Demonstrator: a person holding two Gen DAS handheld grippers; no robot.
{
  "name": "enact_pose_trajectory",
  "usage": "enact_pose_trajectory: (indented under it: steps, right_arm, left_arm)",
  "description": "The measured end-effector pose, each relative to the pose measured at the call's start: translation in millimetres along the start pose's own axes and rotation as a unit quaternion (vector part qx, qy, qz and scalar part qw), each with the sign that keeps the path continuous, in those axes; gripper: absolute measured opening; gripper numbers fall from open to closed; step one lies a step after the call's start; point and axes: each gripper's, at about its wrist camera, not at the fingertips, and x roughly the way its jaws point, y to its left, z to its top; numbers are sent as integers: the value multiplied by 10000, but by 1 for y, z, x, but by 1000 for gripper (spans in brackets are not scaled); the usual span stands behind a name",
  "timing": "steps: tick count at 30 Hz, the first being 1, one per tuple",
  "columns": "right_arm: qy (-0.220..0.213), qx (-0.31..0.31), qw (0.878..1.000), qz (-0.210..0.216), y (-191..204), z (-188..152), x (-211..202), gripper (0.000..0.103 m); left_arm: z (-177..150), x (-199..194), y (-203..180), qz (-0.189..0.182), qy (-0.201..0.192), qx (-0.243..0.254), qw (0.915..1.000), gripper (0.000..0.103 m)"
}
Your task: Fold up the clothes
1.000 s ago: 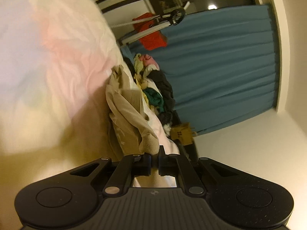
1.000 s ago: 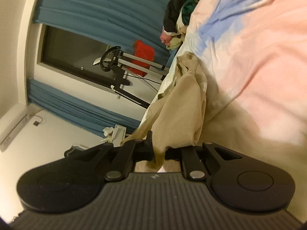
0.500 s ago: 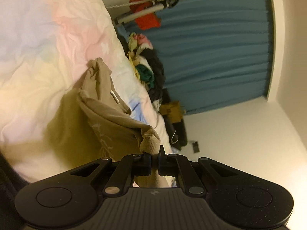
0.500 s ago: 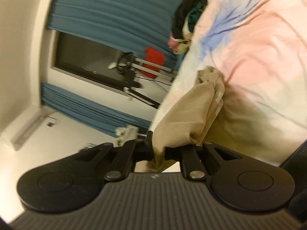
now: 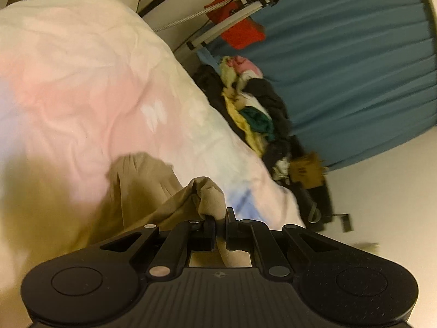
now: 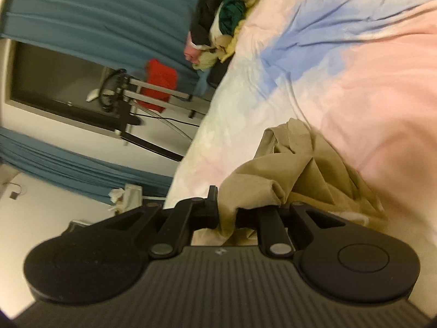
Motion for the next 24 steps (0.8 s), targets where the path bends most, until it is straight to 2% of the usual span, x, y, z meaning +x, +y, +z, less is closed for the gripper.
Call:
enact_pose_trajectory:
  steps: [5,8,9,10,12,14,16,18,19,20,22,24]
  right_arm:
    - [259,-145,9996,-37,-9,15,34,16]
    - [370,-377,9982,275,-15,16,34,27]
    - [390,-471,9972,427,-16,15,32,42]
    - [401,-568,9959,577,-17,15,29,70]
    - [268,-820,9927,848,-14,10,15,91]
    - [197,-1049,9889,1036,-9,4,3,91]
    - [195,-1268,9847,1175,-3,-2,-6,91]
    - [160,-1677,9793,1123,5,-12,-12,89]
    - [143,-1909,9765,986,9,-17,-12,74]
    - [133,-2129,9733,847,12,-22,-12,65]
    - [258,-2342,9703,549,11,-28,-1,39]
    - [286,-2603,9650,128,7,-33,13,31]
  left_arm:
    - [10,28,5,60,-25,423,9991,7]
    - [8,29,12,-94,-79,538,9985,10]
    - [6,26,12,-121,-156,606,9980,16]
    - [3,21,8,-131,-238,803,9964,22]
    - [-3,11,1,-150,-400,1198,9919,59]
    - [-9,0,-6,-168,-562,1590,9855,69]
    - [-17,-1,-10,-55,-608,1926,9794,72]
    - [-27,1,-12,122,-598,2234,9728,74]
    - [-31,3,-13,210,-593,2387,9691,74]
    - [-36,4,-15,298,-587,2539,9650,74]
    - [-44,9,-15,494,-557,2806,9569,74]
    - [-45,25,-8,768,-449,2899,9529,73]
